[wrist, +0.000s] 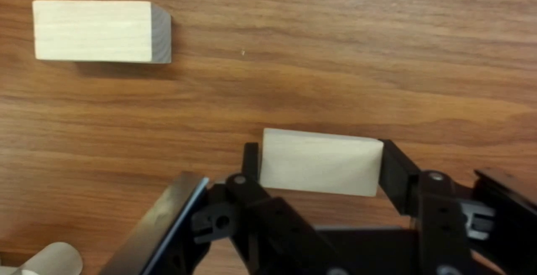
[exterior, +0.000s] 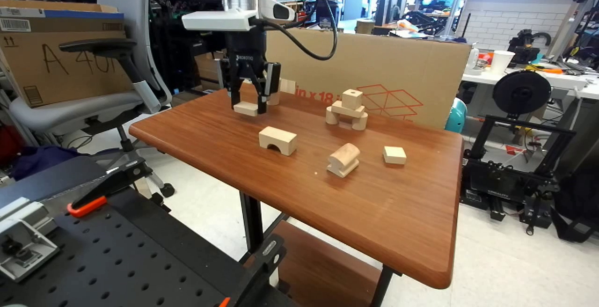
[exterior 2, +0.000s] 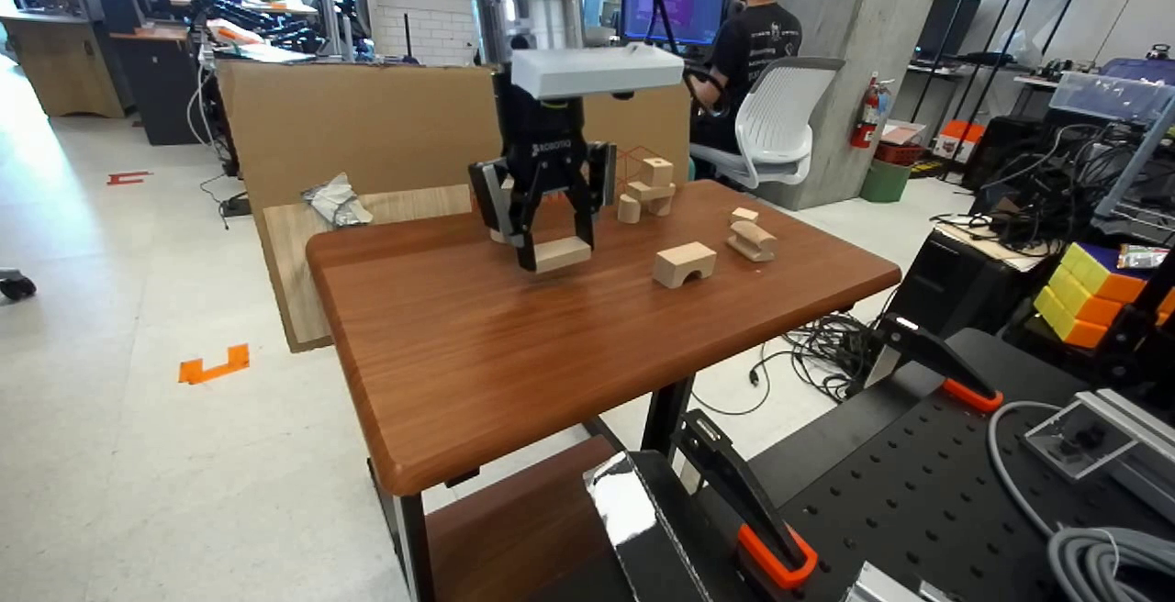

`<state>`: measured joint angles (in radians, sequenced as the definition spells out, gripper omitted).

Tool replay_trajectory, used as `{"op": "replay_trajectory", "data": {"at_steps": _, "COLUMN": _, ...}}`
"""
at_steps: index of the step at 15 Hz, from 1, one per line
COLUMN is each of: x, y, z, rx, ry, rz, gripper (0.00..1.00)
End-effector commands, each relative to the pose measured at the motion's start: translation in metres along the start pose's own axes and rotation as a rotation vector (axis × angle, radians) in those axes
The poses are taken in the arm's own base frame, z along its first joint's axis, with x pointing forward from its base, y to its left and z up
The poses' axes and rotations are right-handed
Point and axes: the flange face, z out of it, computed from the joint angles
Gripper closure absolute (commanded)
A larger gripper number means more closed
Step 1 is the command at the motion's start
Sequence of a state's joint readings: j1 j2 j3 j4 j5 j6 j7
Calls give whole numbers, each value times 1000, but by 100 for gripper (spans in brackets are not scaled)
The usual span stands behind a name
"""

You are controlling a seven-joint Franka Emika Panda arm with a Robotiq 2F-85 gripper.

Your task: Put the rectangular block on the table

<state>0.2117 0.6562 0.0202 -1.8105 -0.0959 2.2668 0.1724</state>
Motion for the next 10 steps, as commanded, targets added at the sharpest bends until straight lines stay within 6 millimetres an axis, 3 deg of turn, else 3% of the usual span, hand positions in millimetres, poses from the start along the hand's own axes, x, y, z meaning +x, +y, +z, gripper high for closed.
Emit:
{"op": "replay_trajectory", "data": {"at_steps": 1, "x": 17, "y": -4, "z": 10, "rx": -24, "ry": -32, "rz": 11, "gripper": 56}}
{"op": "replay_trajectory", "data": {"at_steps": 4, "x": 22, "y": -5, "z": 12, "rx": -39, "ry": -27, "rz": 7, "gripper": 56}}
{"op": "replay_trajectory", "data": {"at_steps": 5, "x": 22, "y": -5, "z": 11, "rx": -44, "ry": -26, "rz": 7, "gripper": 14}}
{"op": "replay_trajectory", "data": {"at_steps": 6, "x": 21, "y": -4, "z": 9, "rx": -46, "ry": -24, "rz": 2, "gripper": 6}}
{"op": "replay_trajectory", "data": {"at_steps": 10, "x": 9, "y": 2, "z": -21, "rx": -48, "ry": 25, "rz": 3, "gripper": 0}}
